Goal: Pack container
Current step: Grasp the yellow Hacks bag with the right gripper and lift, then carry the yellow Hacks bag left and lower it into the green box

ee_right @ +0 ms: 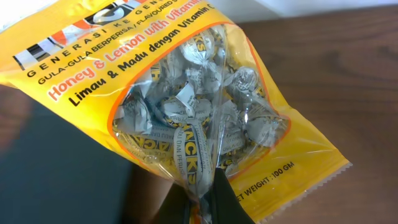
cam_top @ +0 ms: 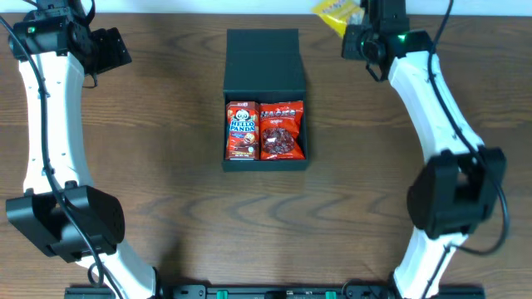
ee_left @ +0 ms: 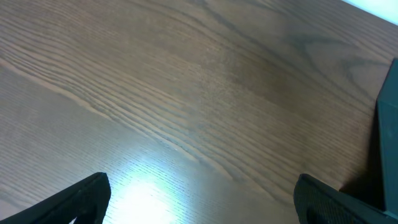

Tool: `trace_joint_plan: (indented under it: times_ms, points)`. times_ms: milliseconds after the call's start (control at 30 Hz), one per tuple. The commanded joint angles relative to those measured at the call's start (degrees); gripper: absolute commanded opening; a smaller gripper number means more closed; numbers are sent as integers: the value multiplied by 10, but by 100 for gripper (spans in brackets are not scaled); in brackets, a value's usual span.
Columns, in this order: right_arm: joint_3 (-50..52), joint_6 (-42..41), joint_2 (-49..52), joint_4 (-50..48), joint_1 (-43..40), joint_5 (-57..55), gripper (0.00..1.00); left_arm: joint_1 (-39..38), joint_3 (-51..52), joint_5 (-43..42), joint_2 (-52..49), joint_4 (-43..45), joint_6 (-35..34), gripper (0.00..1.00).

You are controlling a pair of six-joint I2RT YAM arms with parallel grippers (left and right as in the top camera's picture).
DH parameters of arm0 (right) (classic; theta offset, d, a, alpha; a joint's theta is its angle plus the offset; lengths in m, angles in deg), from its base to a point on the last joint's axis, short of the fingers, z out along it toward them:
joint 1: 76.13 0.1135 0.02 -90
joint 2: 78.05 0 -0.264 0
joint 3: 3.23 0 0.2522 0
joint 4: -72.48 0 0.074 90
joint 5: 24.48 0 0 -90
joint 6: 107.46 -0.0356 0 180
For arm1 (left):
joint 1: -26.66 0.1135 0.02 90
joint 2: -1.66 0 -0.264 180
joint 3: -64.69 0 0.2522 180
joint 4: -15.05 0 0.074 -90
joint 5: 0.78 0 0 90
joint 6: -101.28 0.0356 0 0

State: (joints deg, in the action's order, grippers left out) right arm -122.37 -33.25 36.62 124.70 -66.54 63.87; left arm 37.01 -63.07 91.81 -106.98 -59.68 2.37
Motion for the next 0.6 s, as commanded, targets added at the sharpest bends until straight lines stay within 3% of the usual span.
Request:
trace_joint_plan:
  times_ms: [0, 567]
  points:
    - [-15, -70, -50, 18, 26, 2, 2, 2, -5, 8, 0, 2, 6, 95]
    - [-6, -403, -57, 226, 221, -150, 2, 2, -5, 8, 0, 3, 7, 95]
